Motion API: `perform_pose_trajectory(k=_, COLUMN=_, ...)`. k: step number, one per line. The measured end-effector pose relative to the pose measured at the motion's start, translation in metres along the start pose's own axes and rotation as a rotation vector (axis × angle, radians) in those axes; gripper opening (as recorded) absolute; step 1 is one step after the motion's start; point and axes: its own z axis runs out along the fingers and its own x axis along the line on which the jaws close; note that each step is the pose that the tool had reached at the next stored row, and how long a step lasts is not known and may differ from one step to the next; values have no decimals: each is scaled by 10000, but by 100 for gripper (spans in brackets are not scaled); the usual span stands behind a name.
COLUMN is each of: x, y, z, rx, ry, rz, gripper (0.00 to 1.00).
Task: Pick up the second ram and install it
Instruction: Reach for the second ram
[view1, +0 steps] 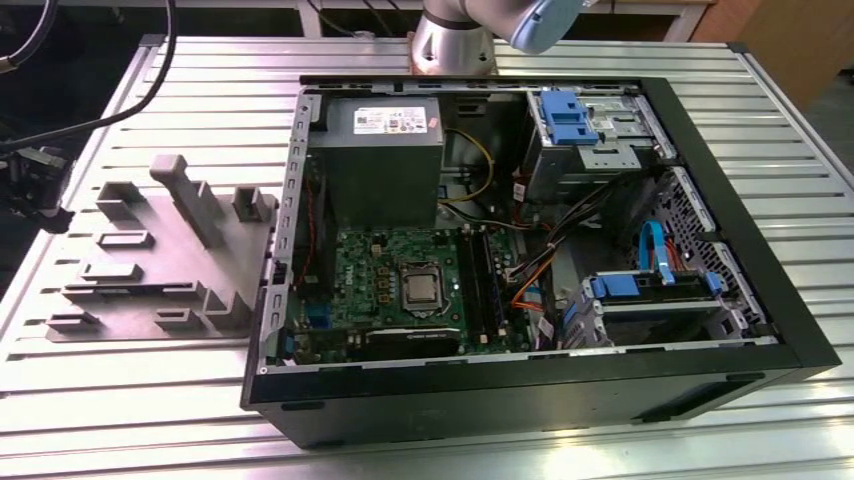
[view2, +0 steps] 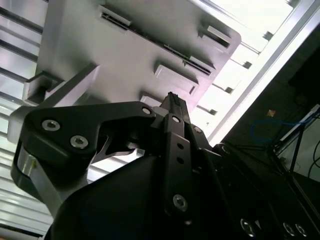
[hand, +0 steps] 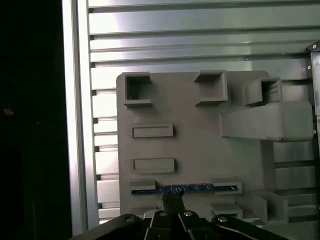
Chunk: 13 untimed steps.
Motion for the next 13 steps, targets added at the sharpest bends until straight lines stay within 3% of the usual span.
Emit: perform_pose_trajectory(k=13, x=2, y=-19, z=149, rx=3, ry=1, rz=-2, gripper=10)
